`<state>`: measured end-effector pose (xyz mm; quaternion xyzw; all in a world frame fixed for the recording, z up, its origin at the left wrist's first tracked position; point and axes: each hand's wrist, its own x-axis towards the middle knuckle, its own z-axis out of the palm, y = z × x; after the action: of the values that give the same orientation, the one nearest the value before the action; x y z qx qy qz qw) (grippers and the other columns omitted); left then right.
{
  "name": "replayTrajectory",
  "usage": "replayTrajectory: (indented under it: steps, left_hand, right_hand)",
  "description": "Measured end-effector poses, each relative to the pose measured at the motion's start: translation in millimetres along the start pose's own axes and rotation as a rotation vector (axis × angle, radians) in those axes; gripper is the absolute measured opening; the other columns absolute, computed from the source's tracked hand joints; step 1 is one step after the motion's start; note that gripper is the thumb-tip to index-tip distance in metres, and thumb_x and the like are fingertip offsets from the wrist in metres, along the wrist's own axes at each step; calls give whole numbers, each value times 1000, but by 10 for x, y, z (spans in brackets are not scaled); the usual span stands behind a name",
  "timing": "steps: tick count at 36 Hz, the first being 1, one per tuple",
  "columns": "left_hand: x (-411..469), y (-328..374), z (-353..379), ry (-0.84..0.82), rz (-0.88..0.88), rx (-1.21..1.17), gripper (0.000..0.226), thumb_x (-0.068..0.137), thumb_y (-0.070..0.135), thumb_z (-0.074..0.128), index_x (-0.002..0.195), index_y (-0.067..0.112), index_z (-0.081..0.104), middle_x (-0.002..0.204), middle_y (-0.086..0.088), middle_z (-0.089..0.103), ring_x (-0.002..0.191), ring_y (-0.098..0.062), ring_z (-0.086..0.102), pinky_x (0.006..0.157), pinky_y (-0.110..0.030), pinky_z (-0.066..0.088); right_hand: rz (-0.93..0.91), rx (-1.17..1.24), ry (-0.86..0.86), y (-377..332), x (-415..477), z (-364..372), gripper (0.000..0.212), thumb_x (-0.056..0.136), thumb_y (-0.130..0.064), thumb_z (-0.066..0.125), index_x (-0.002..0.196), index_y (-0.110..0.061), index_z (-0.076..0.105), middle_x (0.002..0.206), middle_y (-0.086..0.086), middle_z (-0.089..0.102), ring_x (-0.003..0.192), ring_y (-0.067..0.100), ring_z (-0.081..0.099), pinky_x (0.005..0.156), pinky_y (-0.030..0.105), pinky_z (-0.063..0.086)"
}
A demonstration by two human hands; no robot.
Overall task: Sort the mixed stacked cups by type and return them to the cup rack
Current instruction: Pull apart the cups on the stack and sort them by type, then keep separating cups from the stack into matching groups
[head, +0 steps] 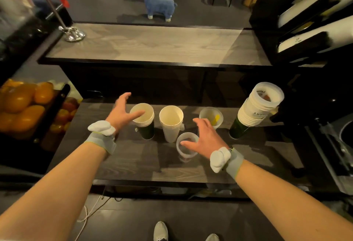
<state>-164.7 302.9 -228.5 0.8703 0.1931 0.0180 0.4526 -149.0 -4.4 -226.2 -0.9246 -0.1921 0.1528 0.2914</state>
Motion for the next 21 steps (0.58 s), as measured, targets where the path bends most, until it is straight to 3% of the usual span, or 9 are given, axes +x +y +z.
replayTrajectory:
  steps: [5, 10, 12, 16, 21]
  left_hand:
    - [-17, 723, -14, 71, 124, -99, 75, 87, 34, 73, 148, 22, 32, 151, -6, 36, 135, -21, 41, 111, -43, 41]
    - [-81, 1616, 350, -116, 322, -133, 58, 90, 33, 69, 139, 21, 42, 139, 5, 49, 124, -8, 51, 98, -24, 46]
    - [-104, 1880, 582, -240, 389, -99, 52, 88, 36, 70, 134, 23, 47, 133, 7, 54, 119, -4, 55, 98, -24, 49]
    - [-116, 2216, 1064, -400, 451, -25, 55, 85, 39, 73, 132, 22, 49, 133, 8, 55, 123, -3, 53, 103, -25, 47]
    - [-47, 2467, 1736, -485, 421, 80, 84, 78, 39, 80, 146, 16, 36, 149, -1, 44, 138, -13, 42, 110, -31, 41]
  right_hand:
    - [-47, 77, 218, -116, -76, -609, 74, 79, -50, 74, 138, -22, 40, 134, -4, 41, 119, 13, 49, 98, 33, 48]
    - [-36, 129, 506, 76, -206, -1390, 64, 79, -42, 77, 131, -17, 49, 125, -3, 47, 107, 6, 51, 91, 26, 48]
    - [-1, 124, 569, 241, -256, -1627, 66, 78, -42, 77, 132, -17, 50, 125, -3, 47, 109, 8, 51, 93, 27, 48]
    - [101, 145, 577, 586, -296, -1847, 81, 75, -44, 80, 141, -19, 41, 135, 1, 42, 121, 15, 48, 100, 31, 45]
    - [278, 172, 455, 1004, -284, -1849, 108, 69, -47, 83, 154, -19, 21, 155, 6, 28, 139, 24, 36, 107, 36, 38]
